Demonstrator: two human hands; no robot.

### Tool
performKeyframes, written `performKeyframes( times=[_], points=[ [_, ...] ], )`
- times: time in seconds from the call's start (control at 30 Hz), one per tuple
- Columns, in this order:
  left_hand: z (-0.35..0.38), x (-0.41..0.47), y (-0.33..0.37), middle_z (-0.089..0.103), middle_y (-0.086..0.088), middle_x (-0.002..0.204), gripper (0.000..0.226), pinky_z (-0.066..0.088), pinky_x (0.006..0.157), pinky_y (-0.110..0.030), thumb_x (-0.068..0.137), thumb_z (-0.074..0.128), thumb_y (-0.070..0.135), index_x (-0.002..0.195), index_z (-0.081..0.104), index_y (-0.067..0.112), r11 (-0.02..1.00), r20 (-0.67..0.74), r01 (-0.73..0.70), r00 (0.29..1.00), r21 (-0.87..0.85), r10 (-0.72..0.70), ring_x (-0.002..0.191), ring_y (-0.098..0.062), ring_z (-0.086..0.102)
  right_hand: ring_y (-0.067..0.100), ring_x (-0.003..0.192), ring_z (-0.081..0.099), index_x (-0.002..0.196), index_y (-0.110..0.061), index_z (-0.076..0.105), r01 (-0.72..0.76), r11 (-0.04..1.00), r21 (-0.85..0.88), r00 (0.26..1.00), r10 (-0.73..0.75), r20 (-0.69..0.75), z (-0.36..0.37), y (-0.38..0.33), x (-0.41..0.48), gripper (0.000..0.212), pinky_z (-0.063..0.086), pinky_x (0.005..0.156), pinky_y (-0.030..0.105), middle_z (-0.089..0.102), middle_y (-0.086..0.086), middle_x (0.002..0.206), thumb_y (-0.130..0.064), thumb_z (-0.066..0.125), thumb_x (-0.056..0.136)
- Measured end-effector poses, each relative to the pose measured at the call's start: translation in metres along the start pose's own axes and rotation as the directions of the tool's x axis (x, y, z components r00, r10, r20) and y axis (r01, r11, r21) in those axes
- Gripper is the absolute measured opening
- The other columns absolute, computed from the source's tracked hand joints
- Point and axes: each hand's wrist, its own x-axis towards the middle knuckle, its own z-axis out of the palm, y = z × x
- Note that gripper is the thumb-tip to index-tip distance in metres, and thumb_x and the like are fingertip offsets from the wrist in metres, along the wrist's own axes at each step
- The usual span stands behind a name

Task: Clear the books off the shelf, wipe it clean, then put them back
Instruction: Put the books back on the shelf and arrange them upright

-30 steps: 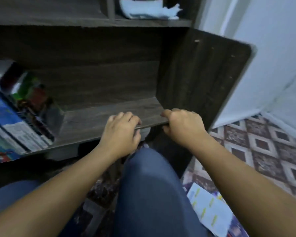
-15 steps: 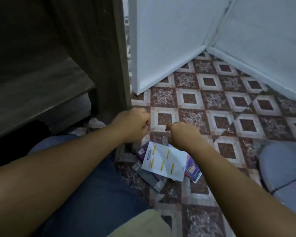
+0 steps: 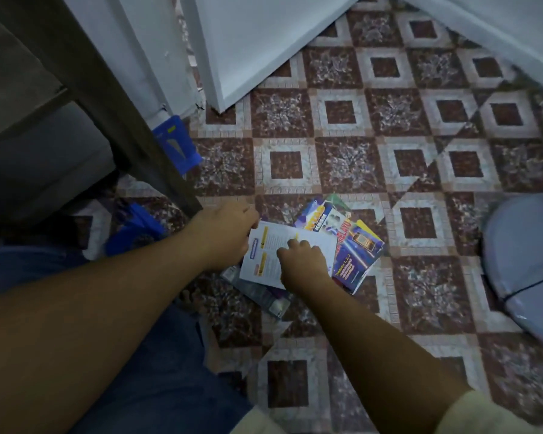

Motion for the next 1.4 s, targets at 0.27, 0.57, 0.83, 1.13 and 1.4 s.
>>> performKeyframes(
  times=[0.27,0.57,0.83,1.13,1.4],
  points=[
    [0.013,0.006,-0.008,0.048,0.004,0.115,0.029,0.047,0.084,-0.035,0.092,0.052,0.026,0.12,0.048,0.024,0.997,-0.001,0.002,1.0,-0.072,-0.002,0.106,-0.017,0.045,0.04,0.145,0.008,0.152,-0.012,0.007,-0.092,0.994,0.061,0.995,0.094,-0.026,0.069,0.01,0.015,0.079,0.02,0.116,0.047,0.003,0.022,0.158,-0.025,0.058,0.093],
    [0.016,0.009,-0.01,0.052,0.003,0.116,0.028,0.042,0.076,-0.029,0.093,0.052,0.031,0.121,0.046,0.026,0.997,0.109,0.043,0.993,-0.059,-0.036,0.101,-0.016,0.048,0.043,0.143,-0.017,0.141,-0.016,-0.034,-0.075,0.997,0.029,0.996,0.076,-0.035,0.102,0.018,0.014,0.101,0.001,0.117,0.05,-0.037,0.023,0.143,-0.031,0.055,0.095],
    [0.009,0.004,-0.007,0.053,0.003,0.116,0.03,0.044,0.076,-0.03,0.094,0.051,0.032,0.122,0.045,0.027,0.997,0.136,0.049,0.99,-0.058,-0.041,0.1,-0.018,0.05,0.043,0.145,0.009,0.152,-0.004,-0.002,-0.071,0.997,0.005,0.996,0.072,-0.043,0.079,0.011,-0.004,0.065,0.012,0.117,0.051,0.006,0.026,0.158,-0.022,0.037,0.103],
    [-0.028,-0.021,0.005,0.047,0.001,0.13,0.056,0.049,0.089,-0.037,0.086,0.064,0.038,0.134,0.039,0.026,0.997,0.108,0.077,0.991,-0.009,-0.076,0.113,-0.021,0.05,0.026,0.096,0.064,0.122,-0.021,0.056,-0.047,0.996,0.081,0.992,0.056,-0.117,-0.057,0.002,-0.054,0.03,0.041,0.068,0.033,0.065,0.004,0.108,-0.015,0.046,0.094],
    [-0.085,-0.095,-0.002,0.058,0.005,0.119,0.044,0.049,0.084,-0.033,0.079,0.068,0.042,0.118,0.051,0.03,0.99,-0.064,0.054,0.997,0.132,-0.046,0.107,-0.019,0.057,0.027,0.092,0.062,0.115,-0.02,0.06,0.067,0.995,0.079,0.993,-0.059,-0.1,-0.189,-0.035,-0.125,0.027,0.049,0.071,0.034,0.064,0.005,0.104,-0.023,0.055,0.088]
  ],
)
